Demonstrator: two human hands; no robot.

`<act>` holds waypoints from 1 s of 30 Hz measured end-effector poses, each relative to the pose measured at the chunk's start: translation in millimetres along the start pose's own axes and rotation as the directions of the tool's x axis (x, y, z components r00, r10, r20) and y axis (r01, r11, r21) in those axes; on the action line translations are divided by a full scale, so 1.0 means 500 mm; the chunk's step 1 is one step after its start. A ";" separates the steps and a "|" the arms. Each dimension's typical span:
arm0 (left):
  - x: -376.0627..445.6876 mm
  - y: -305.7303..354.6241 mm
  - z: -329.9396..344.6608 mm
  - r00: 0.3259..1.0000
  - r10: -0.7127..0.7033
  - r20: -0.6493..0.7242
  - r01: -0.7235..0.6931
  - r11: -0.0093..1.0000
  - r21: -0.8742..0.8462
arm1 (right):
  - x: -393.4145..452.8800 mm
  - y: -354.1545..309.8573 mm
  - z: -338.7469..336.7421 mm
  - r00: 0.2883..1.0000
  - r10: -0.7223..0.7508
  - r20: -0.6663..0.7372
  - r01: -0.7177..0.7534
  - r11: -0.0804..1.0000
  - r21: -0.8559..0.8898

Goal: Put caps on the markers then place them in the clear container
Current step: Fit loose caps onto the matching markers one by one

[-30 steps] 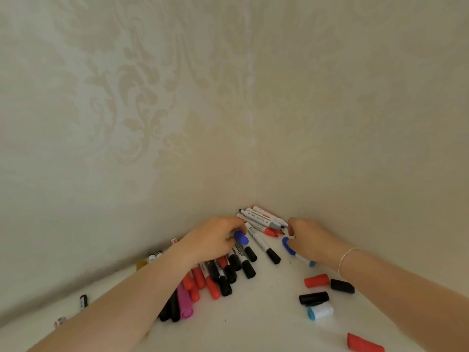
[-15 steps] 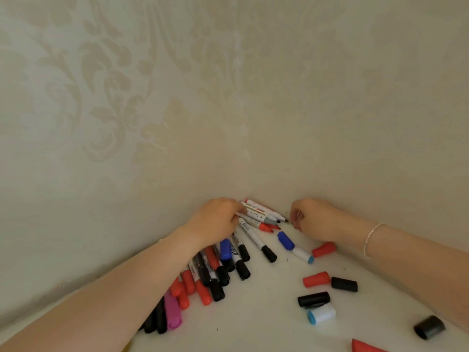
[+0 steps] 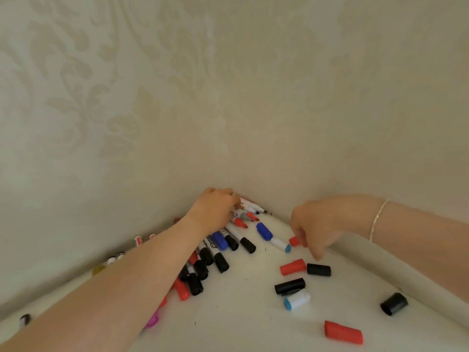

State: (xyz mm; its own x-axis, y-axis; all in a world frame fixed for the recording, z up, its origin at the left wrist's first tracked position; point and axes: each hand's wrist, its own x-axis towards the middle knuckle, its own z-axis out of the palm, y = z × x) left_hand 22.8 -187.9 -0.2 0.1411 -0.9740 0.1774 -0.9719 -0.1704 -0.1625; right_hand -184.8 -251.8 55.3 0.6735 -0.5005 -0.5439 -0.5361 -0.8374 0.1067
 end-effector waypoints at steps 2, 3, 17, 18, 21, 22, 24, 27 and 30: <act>-0.004 0.002 -0.003 1.000 0.010 -0.004 -0.010 1.000 0.012 | 0.003 -0.002 0.013 0.994 0.008 0.110 -0.005 1.000 -0.026; -0.006 0.003 -0.004 1.000 0.014 -0.004 -0.014 1.000 0.010 | 0.004 -0.002 0.020 0.990 0.010 0.142 -0.006 1.000 -0.028; -0.062 0.084 -0.085 0.959 -0.279 -0.053 0.056 0.367 -0.928 | 0.000 0.033 0.045 1.000 -0.002 -0.026 0.010 0.941 0.337; -0.063 0.090 -0.092 0.958 -0.285 0.026 0.102 0.253 -0.962 | -0.004 0.035 0.043 1.000 -0.007 -0.028 0.017 0.927 0.374; -0.074 0.102 -0.102 0.936 -0.268 0.226 0.220 -0.054 -0.974 | -0.009 0.038 0.053 1.000 -0.011 -0.015 0.017 0.912 0.409; -0.079 0.105 -0.102 0.929 -0.249 0.275 0.242 -0.154 -0.958 | -0.010 0.038 0.060 1.000 -0.012 -0.008 0.014 0.914 0.406; -0.094 0.111 -0.104 0.917 -0.200 0.345 0.276 -0.306 -0.911 | -0.012 0.037 0.072 1.000 -0.011 -0.007 0.013 0.917 0.398; -0.118 0.120 -0.108 0.910 -0.126 0.394 0.301 -0.453 -0.839 | -0.013 0.034 0.087 0.999 0.000 -0.038 0.014 0.922 0.387; -0.133 0.125 -0.110 0.903 -0.096 0.418 0.346 -0.414 -0.842 | -0.013 0.032 0.097 0.997 0.012 -0.078 0.018 0.930 0.368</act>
State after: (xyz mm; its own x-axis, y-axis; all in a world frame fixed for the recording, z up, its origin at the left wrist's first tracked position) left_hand -57.6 -125.4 31.2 0.2999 -0.9259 -0.2297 0.2921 -0.1401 0.9461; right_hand -222.5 -251.2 20.2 0.7048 -0.5257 -0.4764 -0.6735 -0.7067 -0.2166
